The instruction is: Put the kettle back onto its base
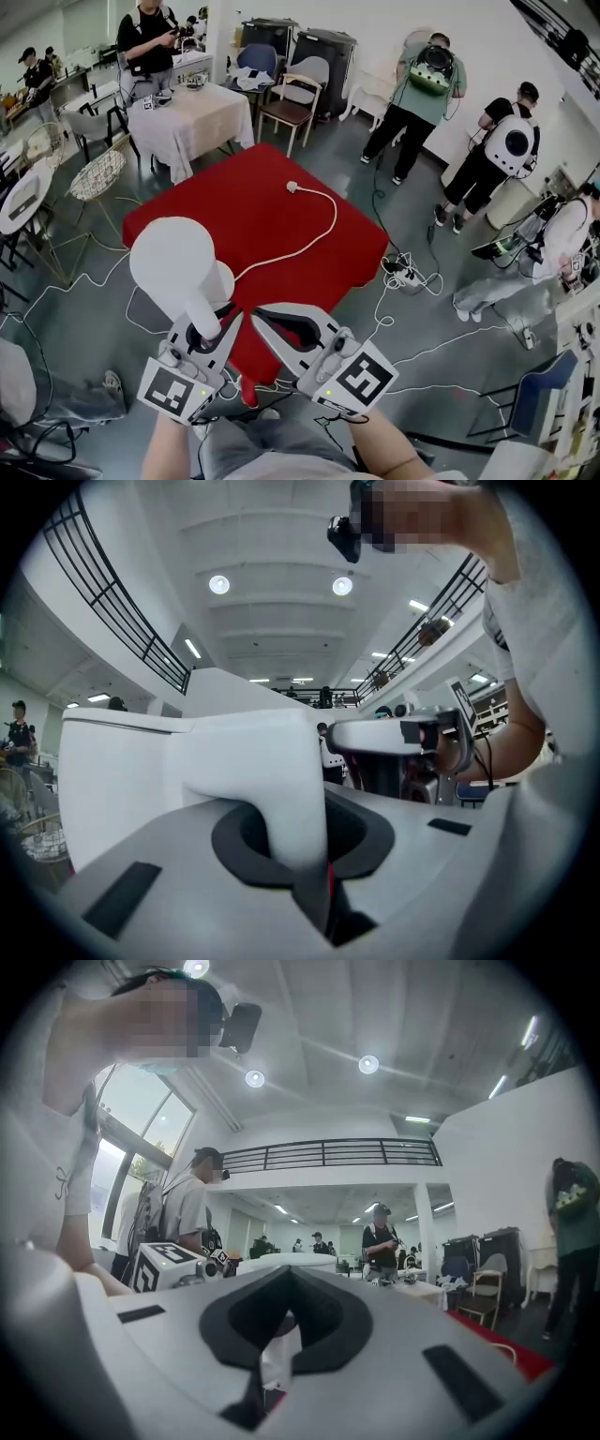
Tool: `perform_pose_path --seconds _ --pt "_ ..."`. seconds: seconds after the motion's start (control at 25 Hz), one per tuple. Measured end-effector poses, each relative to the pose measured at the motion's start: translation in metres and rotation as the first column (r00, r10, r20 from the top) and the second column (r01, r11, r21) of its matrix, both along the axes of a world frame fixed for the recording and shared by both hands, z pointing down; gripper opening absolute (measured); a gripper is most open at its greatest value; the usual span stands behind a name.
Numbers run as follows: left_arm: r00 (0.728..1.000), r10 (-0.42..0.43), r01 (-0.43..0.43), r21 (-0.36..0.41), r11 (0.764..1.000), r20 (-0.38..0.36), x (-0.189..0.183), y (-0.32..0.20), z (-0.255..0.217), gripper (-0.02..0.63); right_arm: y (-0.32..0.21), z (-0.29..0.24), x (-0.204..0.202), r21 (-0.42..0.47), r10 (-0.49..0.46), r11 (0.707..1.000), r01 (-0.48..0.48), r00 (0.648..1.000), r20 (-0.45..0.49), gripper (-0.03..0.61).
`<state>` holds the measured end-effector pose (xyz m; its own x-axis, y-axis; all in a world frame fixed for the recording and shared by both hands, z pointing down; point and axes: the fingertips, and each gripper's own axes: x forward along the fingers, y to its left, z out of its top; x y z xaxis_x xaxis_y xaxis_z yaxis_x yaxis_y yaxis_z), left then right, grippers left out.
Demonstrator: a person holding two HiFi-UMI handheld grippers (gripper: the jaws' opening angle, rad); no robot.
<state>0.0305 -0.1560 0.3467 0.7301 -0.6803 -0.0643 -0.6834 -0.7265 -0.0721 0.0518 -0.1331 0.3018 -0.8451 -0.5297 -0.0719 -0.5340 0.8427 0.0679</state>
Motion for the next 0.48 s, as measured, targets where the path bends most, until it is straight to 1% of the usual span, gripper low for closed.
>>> perform_pose_path --seconds 0.12,0.24,0.32,0.48 --pt "1.000 0.008 -0.008 -0.017 1.000 0.007 0.009 -0.011 0.012 0.048 -0.009 0.001 0.007 -0.008 -0.005 1.000 0.005 1.000 0.004 0.007" --pt "1.000 -0.004 0.004 -0.014 1.000 -0.018 0.012 -0.026 0.025 0.048 -0.019 0.008 0.010 -0.021 -0.010 1.000 0.010 1.000 0.003 0.006" --pt "1.000 -0.013 0.013 -0.020 1.000 -0.021 0.015 -0.036 0.035 0.048 -0.027 0.014 0.013 -0.028 -0.019 0.999 0.019 1.000 -0.001 0.007" --pt "1.000 -0.022 0.023 -0.037 0.999 0.020 0.026 -0.057 0.056 0.048 -0.045 0.026 0.021 -0.041 -0.034 0.999 0.034 0.999 -0.009 0.007"
